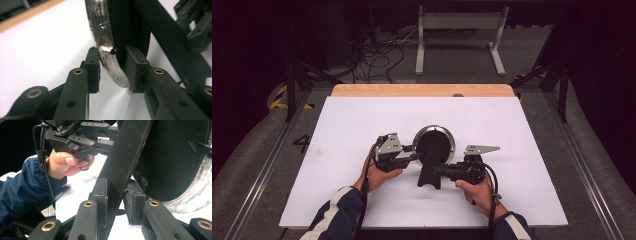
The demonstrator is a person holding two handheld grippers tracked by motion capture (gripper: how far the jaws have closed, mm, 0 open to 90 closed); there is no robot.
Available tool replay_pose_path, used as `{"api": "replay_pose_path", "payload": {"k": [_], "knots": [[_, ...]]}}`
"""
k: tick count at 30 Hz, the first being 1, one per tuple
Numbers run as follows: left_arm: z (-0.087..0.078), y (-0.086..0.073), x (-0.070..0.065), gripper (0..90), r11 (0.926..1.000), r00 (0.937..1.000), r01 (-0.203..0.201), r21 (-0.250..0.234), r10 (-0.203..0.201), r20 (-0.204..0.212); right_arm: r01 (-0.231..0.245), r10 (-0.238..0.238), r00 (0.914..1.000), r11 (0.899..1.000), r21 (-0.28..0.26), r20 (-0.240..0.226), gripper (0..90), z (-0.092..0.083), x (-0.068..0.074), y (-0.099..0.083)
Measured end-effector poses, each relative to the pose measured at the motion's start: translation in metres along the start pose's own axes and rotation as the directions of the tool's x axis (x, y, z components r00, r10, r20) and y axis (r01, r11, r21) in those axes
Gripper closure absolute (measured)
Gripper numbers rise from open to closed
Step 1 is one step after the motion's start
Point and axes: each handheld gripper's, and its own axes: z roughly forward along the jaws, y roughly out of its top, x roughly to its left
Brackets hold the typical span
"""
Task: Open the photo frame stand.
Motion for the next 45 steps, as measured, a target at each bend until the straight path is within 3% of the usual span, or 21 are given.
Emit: {"api": "replay_pose_path", "payload": {"k": [5,10,12,14,22,24,25,27,29,36,45], "knots": [[-0.001,-0.001,0.000,70.3,1.0000,0.9999,-0.005,-0.006,0.005,-0.012,0.005,-0.005,0.9999,1.000,-0.007,0.010,73.3,-0.001,0.001,0.002],[-0.002,-0.004,0.003,72.0,0.9991,0.9990,0.029,-0.031,-0.028,0.035,-0.002,0.002,0.9999,1.000,-0.004,0.016,74.5,-0.001,-0.001,0.000],[0.000,-0.006,0.006,71.9,0.9976,0.9962,0.057,-0.039,-0.054,0.068,-0.001,0.001,0.9998,1.000,-0.004,0.020,75.0,0.000,-0.002,0.000],[0.002,-0.008,0.006,69.5,0.9977,0.9937,0.060,-0.031,-0.057,0.096,-0.004,0.004,0.9997,1.000,-0.001,0.024,75.8,0.000,-0.002,-0.001],[0.009,-0.012,0.005,63.7,0.9973,0.9892,0.074,-0.002,-0.073,0.127,-0.003,0.003,0.9995,1.000,-0.001,0.031,76.2,0.001,-0.002,-0.001],[0.011,-0.012,0.004,64.2,0.9978,0.9905,0.062,0.022,-0.064,0.121,-0.003,0.003,0.9995,1.000,0.000,0.032,76.2,0.001,-0.003,-0.002],[0.017,-0.013,0.000,64.9,0.9972,0.9935,0.035,0.065,-0.042,0.106,0.001,-0.001,0.9994,1.000,0.004,0.036,76.4,0.002,-0.002,-0.002],[0.019,-0.013,-0.002,65.9,0.9969,0.9963,0.021,0.076,-0.027,0.081,0.003,-0.003,0.9993,1.000,0.006,0.037,76.5,0.002,-0.002,-0.002],[0.020,-0.014,-0.002,67.3,0.9974,0.9959,0.027,0.067,-0.033,0.085,0.005,-0.005,0.9991,1.000,0.008,0.043,76.6,0.002,-0.002,-0.002],[0.020,-0.012,-0.006,66.5,0.9969,0.9992,-0.009,0.078,0.006,0.040,0.003,-0.003,0.9991,1.000,0.001,0.042,75.5,0.001,-0.001,-0.001],[0.024,-0.012,-0.001,72.4,0.9944,0.9970,-0.039,0.098,0.045,-0.064,0.003,-0.004,0.9969,1.000,0.016,0.079,75.0,0.004,-0.001,-0.001]]}}
